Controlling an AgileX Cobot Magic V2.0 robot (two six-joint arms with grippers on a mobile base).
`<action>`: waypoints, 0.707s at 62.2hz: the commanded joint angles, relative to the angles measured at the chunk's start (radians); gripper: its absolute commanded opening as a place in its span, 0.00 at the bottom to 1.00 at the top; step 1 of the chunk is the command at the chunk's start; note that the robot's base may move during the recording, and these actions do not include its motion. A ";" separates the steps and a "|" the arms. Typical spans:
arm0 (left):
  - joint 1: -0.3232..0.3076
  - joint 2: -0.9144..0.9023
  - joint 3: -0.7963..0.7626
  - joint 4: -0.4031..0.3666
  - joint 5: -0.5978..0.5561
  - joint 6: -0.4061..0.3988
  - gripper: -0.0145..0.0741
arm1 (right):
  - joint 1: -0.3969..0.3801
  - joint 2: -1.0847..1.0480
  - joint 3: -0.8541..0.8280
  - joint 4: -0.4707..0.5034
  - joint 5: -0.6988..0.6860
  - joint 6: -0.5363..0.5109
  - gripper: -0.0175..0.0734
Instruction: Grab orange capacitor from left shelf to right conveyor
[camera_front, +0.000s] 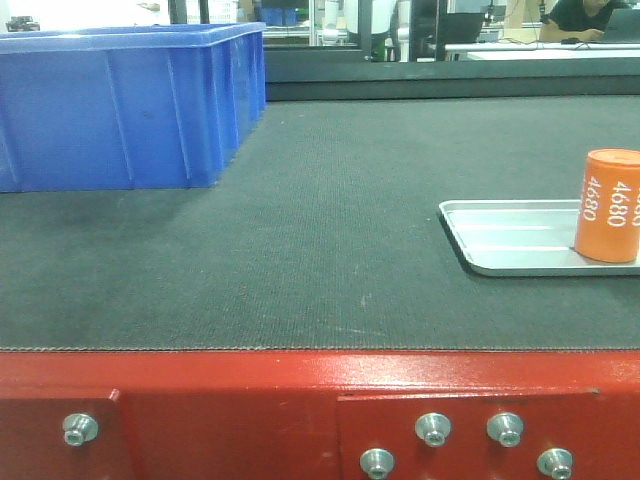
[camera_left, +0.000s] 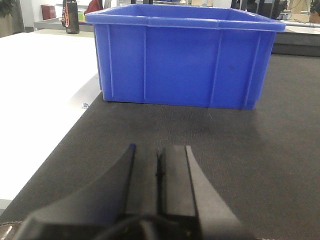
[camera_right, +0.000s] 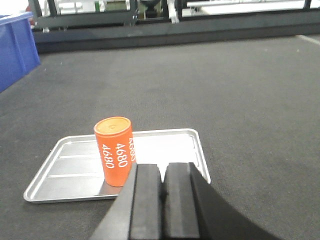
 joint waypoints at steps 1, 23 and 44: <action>-0.005 -0.012 -0.004 -0.002 -0.091 -0.002 0.02 | -0.008 -0.035 0.009 0.004 -0.123 -0.016 0.25; -0.005 -0.012 -0.004 -0.002 -0.091 -0.002 0.02 | -0.007 -0.112 0.070 0.004 -0.153 -0.016 0.25; -0.005 -0.012 -0.004 -0.002 -0.091 -0.002 0.02 | -0.007 -0.112 0.070 0.004 -0.149 -0.016 0.25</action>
